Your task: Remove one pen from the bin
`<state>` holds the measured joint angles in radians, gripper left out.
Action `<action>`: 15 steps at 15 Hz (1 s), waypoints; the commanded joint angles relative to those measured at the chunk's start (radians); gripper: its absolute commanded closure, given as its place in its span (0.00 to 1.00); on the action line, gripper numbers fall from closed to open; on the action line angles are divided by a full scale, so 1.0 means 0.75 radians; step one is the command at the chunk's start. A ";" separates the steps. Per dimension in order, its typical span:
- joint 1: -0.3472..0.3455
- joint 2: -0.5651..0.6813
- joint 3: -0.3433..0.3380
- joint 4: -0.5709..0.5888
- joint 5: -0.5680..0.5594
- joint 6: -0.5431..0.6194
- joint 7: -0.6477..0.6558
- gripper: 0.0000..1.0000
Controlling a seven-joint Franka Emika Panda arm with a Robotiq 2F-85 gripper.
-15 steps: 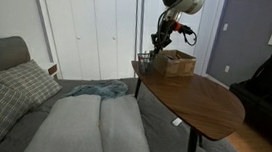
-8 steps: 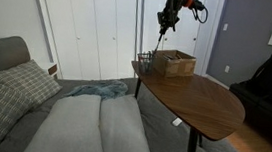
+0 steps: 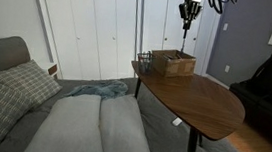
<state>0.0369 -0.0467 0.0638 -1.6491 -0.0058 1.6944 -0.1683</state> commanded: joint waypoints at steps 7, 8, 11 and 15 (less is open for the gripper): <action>-0.046 0.344 -0.057 0.013 0.001 -0.360 -0.315 0.97; -0.041 0.381 -0.042 0.033 0.011 -0.398 -0.346 0.97; -0.032 0.481 0.007 0.140 0.011 -0.553 -0.462 0.97; -0.044 0.607 0.048 0.271 0.062 -0.724 -0.558 0.97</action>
<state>0.0166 0.3227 0.0801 -1.5557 0.0059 1.2611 -0.5300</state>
